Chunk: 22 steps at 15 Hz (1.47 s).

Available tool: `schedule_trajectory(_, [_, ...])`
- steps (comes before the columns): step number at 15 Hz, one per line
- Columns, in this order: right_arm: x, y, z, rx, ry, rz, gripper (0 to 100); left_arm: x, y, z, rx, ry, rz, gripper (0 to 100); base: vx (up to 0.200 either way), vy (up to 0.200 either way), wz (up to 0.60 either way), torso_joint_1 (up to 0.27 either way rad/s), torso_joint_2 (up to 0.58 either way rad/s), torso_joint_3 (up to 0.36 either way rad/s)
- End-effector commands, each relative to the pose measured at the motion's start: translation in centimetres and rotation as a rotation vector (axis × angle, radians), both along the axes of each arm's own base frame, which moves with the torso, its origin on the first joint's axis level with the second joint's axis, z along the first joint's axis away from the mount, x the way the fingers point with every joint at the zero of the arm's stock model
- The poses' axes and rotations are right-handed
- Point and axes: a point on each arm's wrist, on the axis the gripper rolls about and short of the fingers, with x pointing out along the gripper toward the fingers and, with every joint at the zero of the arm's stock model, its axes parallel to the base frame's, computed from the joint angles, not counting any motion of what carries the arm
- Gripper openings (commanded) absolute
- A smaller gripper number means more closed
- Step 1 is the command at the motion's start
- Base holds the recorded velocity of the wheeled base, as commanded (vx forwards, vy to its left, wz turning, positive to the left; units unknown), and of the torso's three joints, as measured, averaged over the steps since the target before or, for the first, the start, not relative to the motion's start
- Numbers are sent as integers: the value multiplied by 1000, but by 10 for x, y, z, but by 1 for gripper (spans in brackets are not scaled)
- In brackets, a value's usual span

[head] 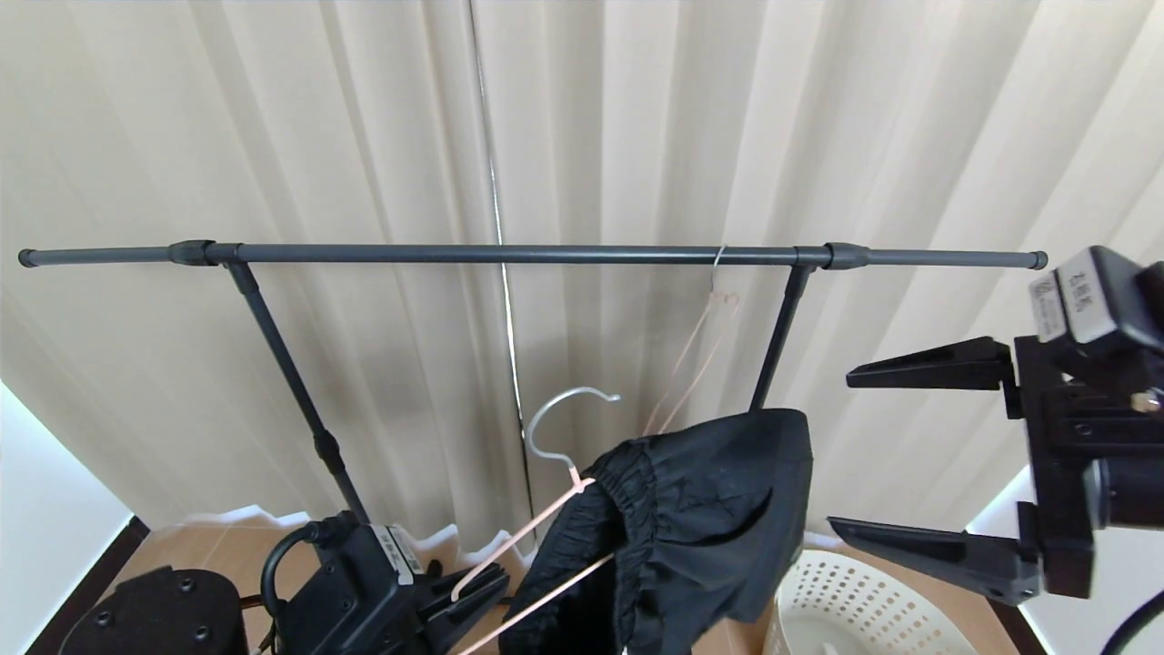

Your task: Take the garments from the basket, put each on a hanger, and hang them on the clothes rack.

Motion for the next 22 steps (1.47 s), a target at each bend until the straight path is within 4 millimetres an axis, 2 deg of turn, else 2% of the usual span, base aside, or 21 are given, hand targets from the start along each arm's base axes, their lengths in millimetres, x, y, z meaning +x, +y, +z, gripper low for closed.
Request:
schedule_trajectory(1, [5, -7, 4, -40, -7, 74, 100, -5, -3, 2, 0, -12, -35, 0, 0, 0, 0, 0, 0, 0])
schedule_trajectory(3, [26, 6, -8, -89, 30, 189, 100, -10, -5, 5, -8, -28, -63, 0, 0, 0, 0, 0, 0, 0])
schedule_trajectory(4, [32, 10, -10, -101, 40, 207, 100, -10, -5, 5, -10, -31, -63, 0, 0, 0, 0, 0, 0, 0])
schedule_trajectory(5, [48, 20, -12, -141, 74, 245, 100, -12, -5, 7, -16, -36, -72, 0, 0, 0, 0, 0, 0, 0])
schedule_trajectory(6, [55, 25, -9, -146, 114, 262, 100, -14, -6, 8, -18, -38, -81, 0, 0, 0, 0, 0, 0, 0])
schedule_trajectory(8, [60, 33, -7, -147, 181, 312, 100, -14, -7, 7, -16, -38, -86, 0, 0, 0, 0, 0, 0, 0])
schedule_trajectory(14, [68, 54, -22, -180, 233, 359, 100, -20, -11, 7, -14, -34, -126, 0, 0, 0, 0, 0, 0, 0])
schedule_trajectory(18, [67, 68, -26, -244, 221, 353, 100, -20, -12, 7, -14, -34, -126, 0, 0, 0, 0, 0, 0, 0])
schedule_trajectory(22, [68, 73, -25, -266, 204, 344, 100, -21, -12, 7, -13, -35, -128, 0, 0, 0, 0, 0, 0, 0])
